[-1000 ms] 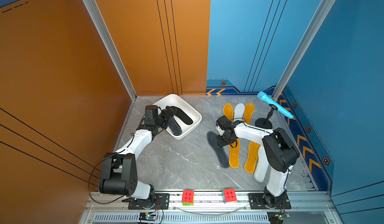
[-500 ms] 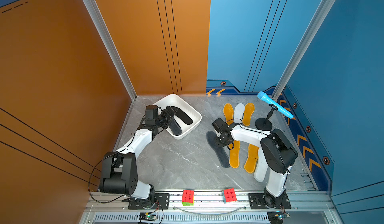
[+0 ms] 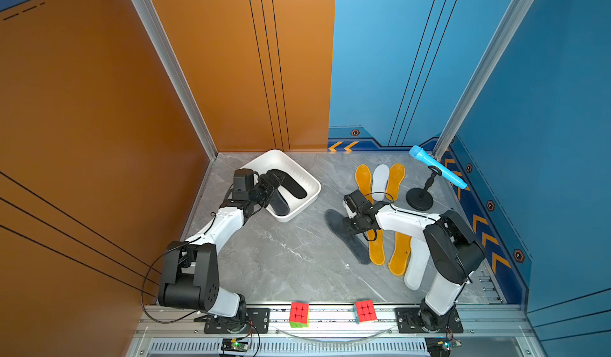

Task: Put the insoles into the storage box
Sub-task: Pick up the insole from the center of the board.

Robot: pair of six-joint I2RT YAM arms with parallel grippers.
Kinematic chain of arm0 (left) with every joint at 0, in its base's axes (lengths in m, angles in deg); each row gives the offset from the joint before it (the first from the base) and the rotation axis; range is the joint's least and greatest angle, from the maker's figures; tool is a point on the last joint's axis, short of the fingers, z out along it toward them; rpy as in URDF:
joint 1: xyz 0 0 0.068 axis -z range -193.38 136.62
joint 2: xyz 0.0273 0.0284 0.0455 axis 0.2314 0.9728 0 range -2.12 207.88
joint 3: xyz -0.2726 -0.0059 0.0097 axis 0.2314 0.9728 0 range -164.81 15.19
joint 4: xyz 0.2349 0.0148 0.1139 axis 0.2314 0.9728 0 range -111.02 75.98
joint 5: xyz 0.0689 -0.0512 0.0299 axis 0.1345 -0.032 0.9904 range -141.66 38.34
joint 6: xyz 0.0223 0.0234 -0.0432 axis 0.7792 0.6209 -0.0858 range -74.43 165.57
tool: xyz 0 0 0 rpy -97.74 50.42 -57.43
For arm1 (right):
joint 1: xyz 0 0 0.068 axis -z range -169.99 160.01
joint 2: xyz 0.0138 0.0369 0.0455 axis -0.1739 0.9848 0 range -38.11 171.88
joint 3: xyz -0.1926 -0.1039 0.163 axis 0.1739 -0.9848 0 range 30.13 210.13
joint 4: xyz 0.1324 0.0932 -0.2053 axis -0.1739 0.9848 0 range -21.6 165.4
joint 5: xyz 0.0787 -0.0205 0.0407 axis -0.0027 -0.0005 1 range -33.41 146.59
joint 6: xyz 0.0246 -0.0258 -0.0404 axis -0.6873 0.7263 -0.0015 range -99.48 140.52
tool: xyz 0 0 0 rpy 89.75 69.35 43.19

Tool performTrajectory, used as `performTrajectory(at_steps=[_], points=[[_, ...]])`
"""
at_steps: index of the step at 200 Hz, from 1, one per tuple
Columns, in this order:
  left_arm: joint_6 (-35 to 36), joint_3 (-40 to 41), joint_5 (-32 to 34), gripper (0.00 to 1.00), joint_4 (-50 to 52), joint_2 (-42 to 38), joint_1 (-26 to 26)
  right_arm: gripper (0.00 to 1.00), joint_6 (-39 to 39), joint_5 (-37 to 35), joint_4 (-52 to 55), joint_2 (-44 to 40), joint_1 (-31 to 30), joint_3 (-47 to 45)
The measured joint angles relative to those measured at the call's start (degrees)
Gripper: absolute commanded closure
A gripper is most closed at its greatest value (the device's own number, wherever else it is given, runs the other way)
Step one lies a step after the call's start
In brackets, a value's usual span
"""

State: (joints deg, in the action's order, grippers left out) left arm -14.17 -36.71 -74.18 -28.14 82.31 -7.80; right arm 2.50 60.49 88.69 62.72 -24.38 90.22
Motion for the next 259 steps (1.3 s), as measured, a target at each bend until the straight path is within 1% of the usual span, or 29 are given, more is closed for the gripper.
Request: performTrajectory(at_steps=[55, 75, 90, 120, 152, 171, 192, 213, 246, 251, 254, 259], points=[[3.28, 0.0, 0.76, 0.02, -1.33, -0.17, 4.24, 1.0, -0.02, 5.16, -9.22, -8.74, 3.41, -0.66], [3.67, 0.07, 1.18, 0.02, -3.04, -0.57, 5.11, 1.0, -0.09, 6.93, -11.52, -10.75, 4.76, -0.66], [4.39, 0.11, 1.53, 0.0, -4.59, -0.98, 5.77, 1.0, -0.44, 8.55, -13.03, -11.67, 5.84, -0.66], [6.62, 0.15, 1.99, 0.02, -8.07, -1.7, 8.59, 1.0, -1.95, 11.54, -15.52, -12.11, 7.32, -0.33], [11.41, 0.28, 2.58, 0.01, -12.9, -3.56, 13.75, 1.0, -4.04, 14.19, -17.46, -11.98, 7.41, 1.9], [15.08, 0.37, 3.13, 0.01, -14.97, -5.53, 16.74, 1.0, -5.49, 15.63, -19.5, -11.41, 7.39, 4.28], [18.49, 0.37, 4.2, 0.01, -16.57, -7.41, 19.41, 1.0, -6.29, 16.0, -19.93, -9.16, 7.26, 9.07], [20.46, 0.44, 4.98, 0.03, -18.08, -7.8, 20.7, 1.0, -6.71, 15.8, -19.85, -7.04, 6.88, 13.14], [21.35, 0.85, 5.88, 0.12, -19.71, -6.29, 21.11, 1.0, -7.56, 15.8, -19.26, -4.2, 6.29, 18.27], [21.09, 0.87, 5.99, 0.12, -19.96, -5.79, 21.11, 1.0, -7.58, 15.8, -19.21, -3.96, 6.23, 18.67], [21.16, 0.9, 6.03, 0.17, -20.09, -5.51, 21.11, 1.0, -7.58, 15.78, -19.15, -3.82, 6.19, 18.95], [20.94, 0.9, 6.05, 0.2, -20.24, -4.9, 21.11, 1.0, -7.56, 15.78, -18.88, -3.56, 6.12, 19.41]])
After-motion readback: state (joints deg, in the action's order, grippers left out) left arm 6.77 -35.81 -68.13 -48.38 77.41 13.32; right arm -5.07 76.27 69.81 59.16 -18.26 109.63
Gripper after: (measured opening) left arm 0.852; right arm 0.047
